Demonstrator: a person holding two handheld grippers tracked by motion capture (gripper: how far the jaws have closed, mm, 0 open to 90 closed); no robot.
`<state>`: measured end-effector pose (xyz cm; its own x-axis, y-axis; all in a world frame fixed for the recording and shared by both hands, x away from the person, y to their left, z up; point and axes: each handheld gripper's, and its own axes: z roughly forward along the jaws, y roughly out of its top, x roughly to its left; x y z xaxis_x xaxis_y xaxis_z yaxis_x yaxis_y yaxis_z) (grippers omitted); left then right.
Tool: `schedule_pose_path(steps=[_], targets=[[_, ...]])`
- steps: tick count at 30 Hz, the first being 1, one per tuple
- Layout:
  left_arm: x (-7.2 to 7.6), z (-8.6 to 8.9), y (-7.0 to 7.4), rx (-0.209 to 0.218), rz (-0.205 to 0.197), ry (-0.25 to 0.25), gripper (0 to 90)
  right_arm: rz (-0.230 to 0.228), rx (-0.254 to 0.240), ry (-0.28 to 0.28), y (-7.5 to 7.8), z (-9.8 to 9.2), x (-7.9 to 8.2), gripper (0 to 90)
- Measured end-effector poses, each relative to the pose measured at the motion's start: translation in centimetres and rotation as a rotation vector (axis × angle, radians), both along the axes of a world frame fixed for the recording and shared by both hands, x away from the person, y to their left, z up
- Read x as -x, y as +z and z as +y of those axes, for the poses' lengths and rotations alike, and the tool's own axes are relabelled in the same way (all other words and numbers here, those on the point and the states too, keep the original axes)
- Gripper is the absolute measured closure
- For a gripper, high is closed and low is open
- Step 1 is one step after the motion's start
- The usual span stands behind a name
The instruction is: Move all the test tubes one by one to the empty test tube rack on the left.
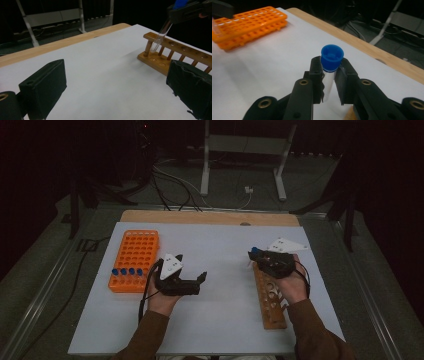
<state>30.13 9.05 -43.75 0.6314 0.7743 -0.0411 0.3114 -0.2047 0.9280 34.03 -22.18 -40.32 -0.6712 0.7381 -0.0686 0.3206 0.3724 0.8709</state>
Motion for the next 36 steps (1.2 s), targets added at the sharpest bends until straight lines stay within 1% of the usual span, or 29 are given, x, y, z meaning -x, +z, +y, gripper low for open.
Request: schedule_pose_path(steps=[5, 8, 12, 13, 18, 19, 20, 21, 22, 26, 28, 30, 33, 36], targets=[[-0.5, -1.0, -0.3, 0.001, 0.016, 0.003, 5.2, 0.011, -0.007, 0.038, -0.1, 1.5, 0.2, 76.3], [-0.7, -1.6, -0.4, 0.000, 0.017, -0.004, 5.5, 0.021, -0.024, 0.058, -0.1, 2.1, 0.4, 76.3], [-0.9, -2.7, -0.6, -0.006, 0.021, -0.022, 6.0, 0.046, -0.052, 0.085, -0.1, 2.9, 0.5, 76.3], [-0.9, -2.9, -0.6, -0.002, 0.022, -0.031, 6.1, 0.046, -0.052, 0.095, -0.1, 3.1, 0.6, 76.3], [-1.0, -4.3, -0.8, -0.017, 0.018, -0.045, 8.5, 0.053, -0.044, 0.126, -0.2, 4.2, 1.0, 76.3], [-1.0, -4.5, -0.8, -0.021, 0.016, -0.049, 10.5, 0.053, -0.043, 0.133, -0.2, 4.4, 1.0, 76.3], [-1.0, -4.7, -0.9, -0.017, 0.015, -0.056, 14.4, 0.055, -0.044, 0.137, -0.2, 4.6, 1.0, 76.3], [-1.0, -4.9, -0.9, -0.022, 0.012, -0.059, 17.7, 0.055, -0.046, 0.141, -0.2, 4.8, 1.1, 76.3], [-1.0, -5.1, -1.0, -0.027, 0.011, -0.064, 18.5, 0.060, -0.046, 0.144, -0.2, 4.9, 1.1, 76.3], [-1.0, -5.9, -1.2, -0.035, 0.005, -0.093, 36.2, 0.065, -0.051, 0.157, -0.3, 5.4, 1.2, 76.3], [-1.0, -6.2, -1.3, -0.040, 0.004, -0.097, 44.0, 0.068, -0.053, 0.161, -0.3, 5.5, 1.2, 76.3], [-1.1, -6.4, -1.5, -0.034, 0.007, -0.102, 49.9, 0.073, -0.062, 0.165, -0.3, 5.5, 1.2, 76.3], [-1.1, -6.8, -1.6, -0.040, 0.007, -0.107, 58.2, 0.081, -0.072, 0.171, -0.4, 5.4, 1.2, 76.3], [-1.0, -7.0, -1.7, -0.038, 0.005, -0.122, 66.7, 0.086, -0.076, 0.176, -0.4, 5.4, 1.2, 76.3]])
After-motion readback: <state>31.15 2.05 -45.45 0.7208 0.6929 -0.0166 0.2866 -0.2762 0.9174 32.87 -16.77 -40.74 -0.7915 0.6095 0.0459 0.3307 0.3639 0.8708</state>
